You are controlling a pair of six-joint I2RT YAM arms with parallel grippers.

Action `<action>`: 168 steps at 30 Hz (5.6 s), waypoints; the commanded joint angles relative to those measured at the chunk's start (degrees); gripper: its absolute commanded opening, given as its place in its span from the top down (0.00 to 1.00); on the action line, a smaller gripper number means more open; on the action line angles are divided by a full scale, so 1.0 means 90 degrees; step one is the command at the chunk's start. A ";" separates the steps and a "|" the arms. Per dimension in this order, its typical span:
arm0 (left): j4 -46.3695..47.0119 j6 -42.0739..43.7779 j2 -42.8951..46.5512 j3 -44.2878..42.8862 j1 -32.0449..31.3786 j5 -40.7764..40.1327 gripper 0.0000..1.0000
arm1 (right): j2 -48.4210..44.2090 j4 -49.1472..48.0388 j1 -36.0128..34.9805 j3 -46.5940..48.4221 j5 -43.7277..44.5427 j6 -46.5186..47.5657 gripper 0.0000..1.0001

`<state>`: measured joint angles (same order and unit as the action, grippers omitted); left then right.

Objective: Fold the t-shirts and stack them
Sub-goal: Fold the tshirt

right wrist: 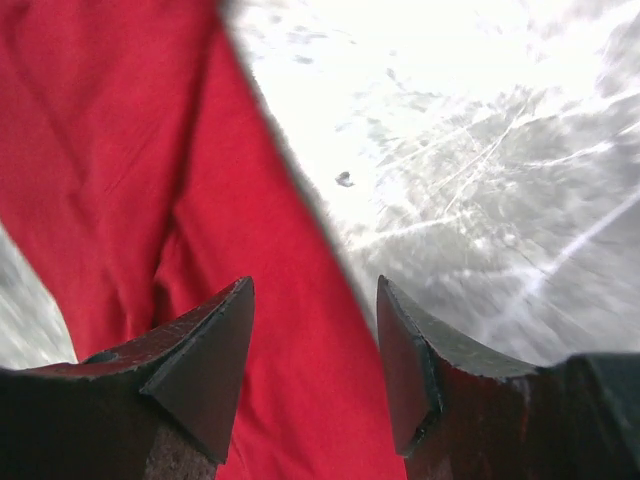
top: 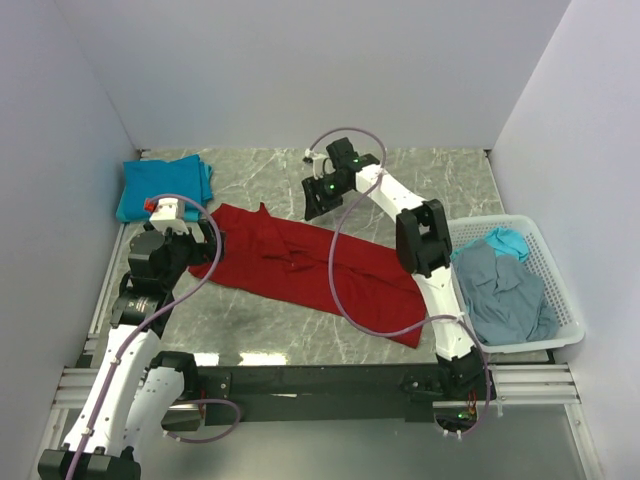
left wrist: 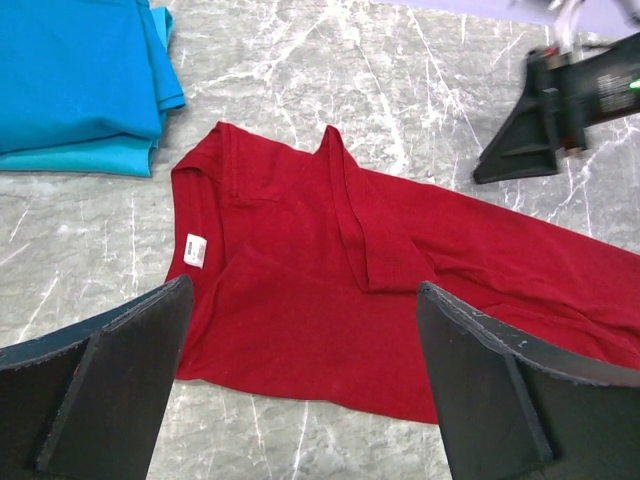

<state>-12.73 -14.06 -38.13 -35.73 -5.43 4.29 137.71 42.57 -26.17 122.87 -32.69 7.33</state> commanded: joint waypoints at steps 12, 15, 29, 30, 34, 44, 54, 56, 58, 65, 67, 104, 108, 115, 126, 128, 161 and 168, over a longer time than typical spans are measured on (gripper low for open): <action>0.0340 0.0137 -0.0207 -0.0171 -0.0002 0.0363 0.01 | 0.0880 -0.0247 -0.0100 0.0742 0.0068 -0.1361 0.42; 0.0340 0.0156 -0.0178 -0.0171 -0.0002 0.0324 0.01 | 0.1046 -0.0179 -0.0138 0.0879 0.0019 -0.1401 0.42; 0.0379 0.0205 -0.0002 -0.0132 -0.0002 0.0323 0.01 | 0.1271 -0.0072 -0.0490 0.0801 -0.0226 -0.1469 0.62; 0.0379 0.0205 0.0008 -0.0142 -0.0002 0.0324 0.01 | 0.1252 -0.0081 -0.0490 0.0801 -0.0197 -0.1469 0.65; 0.0370 0.0225 0.0018 -0.0142 -0.0002 0.0343 0.01 | 0.1125 -0.0198 -0.0422 0.0791 0.0135 -0.1537 0.85; 0.0389 0.0235 -0.0001 -0.0142 -0.0002 0.0402 0.01 | 0.0618 -0.0452 0.0407 0.0674 0.1131 -0.1752 1.00; 0.0448 0.0157 -0.0128 -0.0123 -0.0002 0.0538 0.01 | 0.0577 -0.0628 0.1394 0.0790 0.1659 -0.2065 1.00; 0.0516 0.0108 -0.0167 -0.0113 -0.0002 0.0587 0.01 | 0.0733 -0.0512 0.1463 0.1179 0.1707 -0.1910 0.91; 0.0652 -0.0096 -0.0304 -0.0044 0.0008 0.0587 0.01 | 0.0695 -0.0413 0.1463 0.1270 0.1844 -0.1645 0.77; 0.1423 -0.1501 -0.1816 -0.0453 0.0057 0.1455 0.01 | -0.1136 -0.0745 0.1541 -0.0095 0.1631 -0.0864 0.53; 0.1755 -0.2166 -0.2645 -0.0824 0.0057 0.1544 0.01 | -0.1743 -0.0871 0.1521 -0.0641 0.1202 -0.0367 0.52; 0.0409 -0.3009 -1.0695 -0.6939 -0.0159 0.0998 1.00 | -0.7694 -0.1283 0.1600 -0.7109 -0.2100 0.3169 0.26; -0.0049 -0.2559 -1.0675 -0.7426 0.0124 0.0646 0.99 | -0.7587 -0.1078 0.1570 -0.7051 -0.2227 0.3316 0.26; -0.1094 -0.2070 -1.1115 -0.8920 0.0496 0.0480 0.98 | -0.7167 -0.0628 0.0771 -0.6982 -0.1733 0.3648 0.27; -0.0746 -0.1143 -0.9575 -0.8376 0.0916 0.0831 0.45 | -0.6464 -0.1281 -0.1348 -0.7362 0.0475 0.3512 0.27; -0.0442 -0.0929 -0.8579 -0.7596 0.0916 0.0831 0.41 | -0.6308 -0.1641 -0.2077 -0.7480 0.1573 0.3142 0.26; 0.0058 -0.0556 0.0223 -0.0269 0.0935 0.0744 0.16 | -0.4734 -0.0912 -0.4093 -0.7794 0.3712 0.2104 1.00; 0.0116 -0.0517 0.0399 -0.0259 0.0926 0.0685 0.16 | -0.4396 -0.0268 -0.5079 -0.6574 0.2051 0.2622 1.00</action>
<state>-14.39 -20.16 -35.73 -37.50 2.87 9.69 95.42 35.88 -68.71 57.45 -4.08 28.58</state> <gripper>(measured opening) 0.846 0.009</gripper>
